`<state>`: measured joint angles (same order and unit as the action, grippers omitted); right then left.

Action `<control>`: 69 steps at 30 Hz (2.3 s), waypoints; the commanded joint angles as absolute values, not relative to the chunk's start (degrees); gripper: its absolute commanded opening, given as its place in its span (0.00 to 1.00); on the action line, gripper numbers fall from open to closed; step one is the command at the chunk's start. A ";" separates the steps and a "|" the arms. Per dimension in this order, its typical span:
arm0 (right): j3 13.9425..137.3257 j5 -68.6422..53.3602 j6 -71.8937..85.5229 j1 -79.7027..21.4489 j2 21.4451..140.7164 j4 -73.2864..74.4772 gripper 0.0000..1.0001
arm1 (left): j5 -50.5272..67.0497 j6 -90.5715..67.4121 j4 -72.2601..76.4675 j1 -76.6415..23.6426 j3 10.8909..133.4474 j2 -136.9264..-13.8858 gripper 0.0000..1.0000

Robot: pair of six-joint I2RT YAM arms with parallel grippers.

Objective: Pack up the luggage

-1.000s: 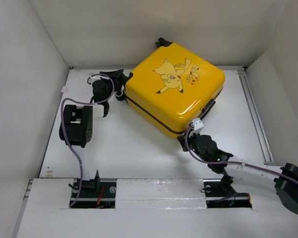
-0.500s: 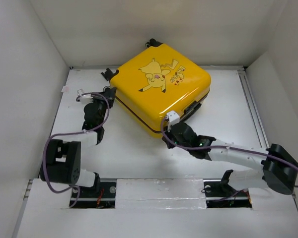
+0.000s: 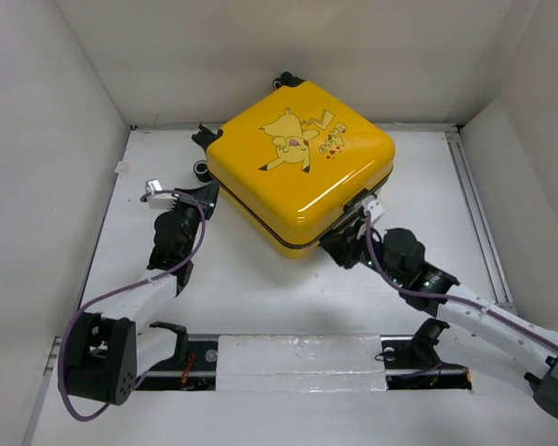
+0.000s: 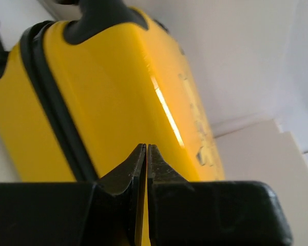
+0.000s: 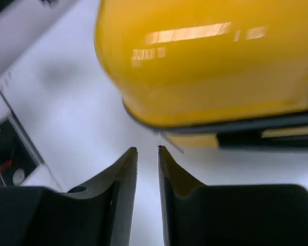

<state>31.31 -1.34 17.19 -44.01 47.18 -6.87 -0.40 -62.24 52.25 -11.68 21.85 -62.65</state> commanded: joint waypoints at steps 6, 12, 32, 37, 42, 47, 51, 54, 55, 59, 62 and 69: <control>26.81 -3.09 17.14 -48.07 55.62 -24.85 0.60 | -12.02 -46.78 45.36 -23.52 16.52 -59.50 0.00; 28.38 1.41 15.73 -48.08 63.62 -29.09 0.63 | -18.73 -42.35 43.41 -37.62 17.75 -63.01 0.00; 25.66 23.64 22.76 -57.47 78.05 -49.13 0.49 | -12.22 -41.84 49.48 -40.78 25.40 -76.82 0.00; 28.82 29.35 22.76 -58.01 81.64 -49.66 0.34 | -11.60 -41.31 50.01 -40.78 26.72 -77.43 0.00; 31.11 30.32 22.76 -58.01 84.99 -50.53 0.00 | -11.60 -41.31 51.06 -40.78 27.42 -77.96 0.00; 28.49 31.38 23.29 -60.55 83.06 -51.33 0.00 | -11.07 -40.69 51.06 -40.78 27.95 -77.96 0.00; 25.67 33.66 23.29 -63.63 75.70 -48.00 0.00 | -10.55 -40.69 52.21 -41.92 29.52 -79.80 0.00; 25.05 36.11 22.59 -67.14 71.65 -41.85 0.00 | -10.54 -40.08 52.21 -44.46 32.51 -82.00 0.00; 24.35 37.08 22.59 -68.19 68.50 -40.18 0.00 | -10.55 -40.08 52.21 -45.43 33.30 -82.52 0.00; 23.82 40.07 24.25 -72.41 60.13 -26.33 0.00 | -9.86 -39.37 51.68 -50.44 41.11 -87.78 0.00; 23.82 40.08 26.27 -73.65 55.30 -19.54 0.00 | -7.39 -40.77 52.46 -52.38 44.20 -90.61 0.00; 24.70 37.88 25.50 -73.65 55.10 -19.24 0.00 | 1.57 -42.54 54.66 -51.77 48.61 -96.24 0.00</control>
